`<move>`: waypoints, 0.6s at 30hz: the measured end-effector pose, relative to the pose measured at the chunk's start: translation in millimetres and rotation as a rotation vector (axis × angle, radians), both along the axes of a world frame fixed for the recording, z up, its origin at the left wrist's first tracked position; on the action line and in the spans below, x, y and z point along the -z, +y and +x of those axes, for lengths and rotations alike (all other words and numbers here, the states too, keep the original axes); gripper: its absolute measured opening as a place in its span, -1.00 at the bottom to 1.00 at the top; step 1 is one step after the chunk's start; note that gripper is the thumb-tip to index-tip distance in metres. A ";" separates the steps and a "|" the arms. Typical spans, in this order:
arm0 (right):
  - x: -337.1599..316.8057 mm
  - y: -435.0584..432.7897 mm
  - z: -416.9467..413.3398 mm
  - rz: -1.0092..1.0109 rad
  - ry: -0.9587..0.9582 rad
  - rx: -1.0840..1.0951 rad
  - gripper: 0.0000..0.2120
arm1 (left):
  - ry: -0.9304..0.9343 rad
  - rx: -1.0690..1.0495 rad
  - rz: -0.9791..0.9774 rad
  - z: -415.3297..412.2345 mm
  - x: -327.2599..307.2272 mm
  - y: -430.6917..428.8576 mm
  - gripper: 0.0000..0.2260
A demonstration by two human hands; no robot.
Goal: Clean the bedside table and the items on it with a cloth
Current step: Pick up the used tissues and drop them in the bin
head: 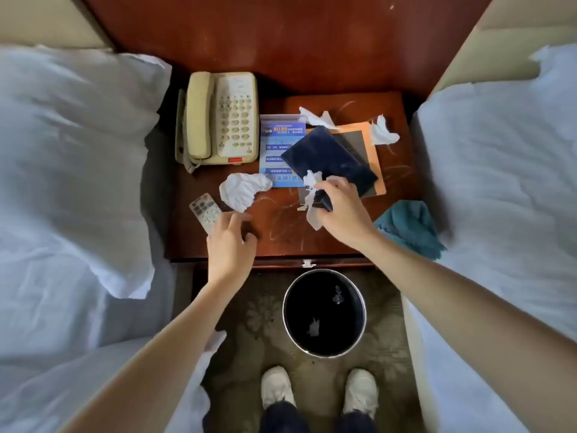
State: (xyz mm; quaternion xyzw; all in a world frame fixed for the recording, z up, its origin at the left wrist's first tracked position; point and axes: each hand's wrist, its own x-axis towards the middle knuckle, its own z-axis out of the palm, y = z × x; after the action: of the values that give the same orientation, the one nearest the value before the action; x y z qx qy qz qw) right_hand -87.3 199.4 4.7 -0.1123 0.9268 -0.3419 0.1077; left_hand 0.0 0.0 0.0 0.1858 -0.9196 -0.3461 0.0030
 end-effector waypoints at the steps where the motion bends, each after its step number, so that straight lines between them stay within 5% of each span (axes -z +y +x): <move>1: 0.7 -1.3 -3.3 0.073 0.052 -0.051 -0.56 | 0.012 0.006 -0.089 -4.2 3.5 -4.1 -0.70; 9: 13.8 -3.4 -20.2 0.246 0.064 -0.363 -0.66 | -0.093 0.045 -0.372 -55.7 17.4 -30.8 -0.54; 13: 15.2 -9.3 -17.5 0.386 0.211 -0.452 -0.86 | -0.220 0.118 -0.453 -72.4 20.0 -28.3 -0.59; 18: 22.8 -17.5 -18.1 0.473 0.214 -0.520 -0.86 | -0.243 0.106 -0.538 -77.8 27.9 -21.7 -0.65</move>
State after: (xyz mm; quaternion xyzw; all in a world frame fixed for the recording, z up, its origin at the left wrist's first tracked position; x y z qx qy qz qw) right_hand -105.4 181.9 -18.1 -0.3512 0.9267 -0.0656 0.1162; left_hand -77.8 -21.7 -27.9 0.1703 -0.9803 -0.0648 -0.0761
